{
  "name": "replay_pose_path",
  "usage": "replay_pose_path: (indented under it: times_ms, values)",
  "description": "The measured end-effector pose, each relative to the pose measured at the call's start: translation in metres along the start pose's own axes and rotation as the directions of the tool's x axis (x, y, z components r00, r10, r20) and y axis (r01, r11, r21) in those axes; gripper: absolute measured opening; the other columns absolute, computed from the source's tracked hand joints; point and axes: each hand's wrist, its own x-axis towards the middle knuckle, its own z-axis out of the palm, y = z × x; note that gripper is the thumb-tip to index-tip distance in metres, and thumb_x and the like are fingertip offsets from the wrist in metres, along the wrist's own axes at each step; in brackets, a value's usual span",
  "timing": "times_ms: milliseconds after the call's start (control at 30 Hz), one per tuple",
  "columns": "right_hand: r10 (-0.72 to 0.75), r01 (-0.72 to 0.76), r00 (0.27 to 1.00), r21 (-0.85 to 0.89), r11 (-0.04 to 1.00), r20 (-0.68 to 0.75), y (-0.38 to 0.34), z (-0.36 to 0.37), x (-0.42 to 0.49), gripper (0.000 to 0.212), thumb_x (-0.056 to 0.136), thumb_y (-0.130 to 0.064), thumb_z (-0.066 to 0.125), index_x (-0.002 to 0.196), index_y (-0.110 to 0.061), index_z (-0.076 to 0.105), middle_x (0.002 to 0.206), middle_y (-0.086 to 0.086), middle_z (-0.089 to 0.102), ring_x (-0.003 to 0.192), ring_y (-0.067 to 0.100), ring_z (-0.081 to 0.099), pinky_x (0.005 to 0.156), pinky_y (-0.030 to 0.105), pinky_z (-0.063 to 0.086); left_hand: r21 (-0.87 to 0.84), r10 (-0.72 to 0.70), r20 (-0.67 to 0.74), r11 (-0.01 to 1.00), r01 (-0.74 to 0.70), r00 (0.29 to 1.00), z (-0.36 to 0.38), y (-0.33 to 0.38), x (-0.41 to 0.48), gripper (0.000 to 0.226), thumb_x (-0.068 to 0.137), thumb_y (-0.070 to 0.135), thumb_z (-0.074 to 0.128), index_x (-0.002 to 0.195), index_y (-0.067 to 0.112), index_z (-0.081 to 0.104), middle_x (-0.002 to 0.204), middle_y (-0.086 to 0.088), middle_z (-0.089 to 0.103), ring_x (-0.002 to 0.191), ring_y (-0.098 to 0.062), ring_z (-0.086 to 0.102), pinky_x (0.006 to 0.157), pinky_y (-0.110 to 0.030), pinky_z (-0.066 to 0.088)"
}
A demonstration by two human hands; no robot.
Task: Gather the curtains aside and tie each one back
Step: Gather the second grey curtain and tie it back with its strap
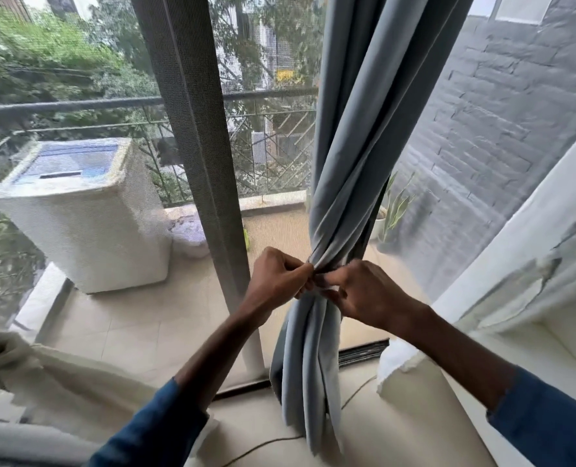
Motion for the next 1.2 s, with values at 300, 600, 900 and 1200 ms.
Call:
replay_pose_path:
  times_ms: [300, 600, 900, 1200]
  values:
    - [0.094, -0.092, 0.990, -0.016, 0.996, 0.106, 0.014, 0.017, 0.002, 0.037, 0.097, -0.052, 0.044, 0.090, -0.021, 0.063, 0.088, 0.007, 0.070, 0.078, 0.027, 0.066, 0.060, 0.024, 0.036, 0.004, 0.030, 0.035, 1.000, -0.030, 0.999, 0.017, 0.005, 0.001, 0.021, 0.080, 0.009, 0.062, 0.067, 0.008, 0.080, 0.055, -0.005, 0.071, 0.043, -0.008, 0.059, 0.044, -0.018, 0.044]
    - [0.011, -0.040, 0.964, -0.104, 0.994, -0.265, 0.011, 0.020, -0.016, 0.028, 0.100, -0.045, 0.058, 0.098, -0.019, 0.068, 0.081, 0.003, 0.071, 0.070, 0.031, 0.068, 0.053, 0.032, 0.044, 0.046, 0.025, -0.020, 0.999, -0.024, 0.999, 0.019, 0.004, 0.010, 0.021, 0.084, 0.014, 0.065, 0.070, 0.008, 0.080, 0.057, -0.008, 0.071, 0.041, -0.009, 0.057, 0.045, -0.022, 0.049]
    - [0.187, -0.182, 0.867, 0.056, 0.982, -0.462, 0.018, 0.034, -0.033, 0.031, 0.099, -0.053, 0.057, 0.112, -0.026, 0.065, 0.111, -0.012, 0.063, 0.083, 0.007, 0.064, 0.062, 0.019, 0.050, 0.155, 0.125, -0.069, 0.981, -0.113, 0.990, 0.026, 0.000, 0.008, 0.030, 0.086, 0.038, 0.071, 0.065, 0.016, 0.076, 0.053, -0.004, 0.069, 0.044, -0.019, 0.065, 0.048, -0.039, 0.055]
    - [0.383, -0.181, 0.730, 0.379, 0.907, -0.566, 0.032, 0.044, -0.048, 0.041, 0.081, -0.005, 0.081, 0.113, -0.022, 0.062, 0.107, -0.008, 0.061, 0.097, 0.004, 0.064, 0.065, 0.011, 0.056, 0.242, 0.180, 0.151, 0.947, -0.213, 0.972, 0.047, 0.001, 0.000, 0.030, 0.094, 0.045, 0.062, 0.090, 0.020, 0.078, 0.074, -0.001, 0.075, 0.063, -0.024, 0.070, 0.064, -0.043, 0.059]
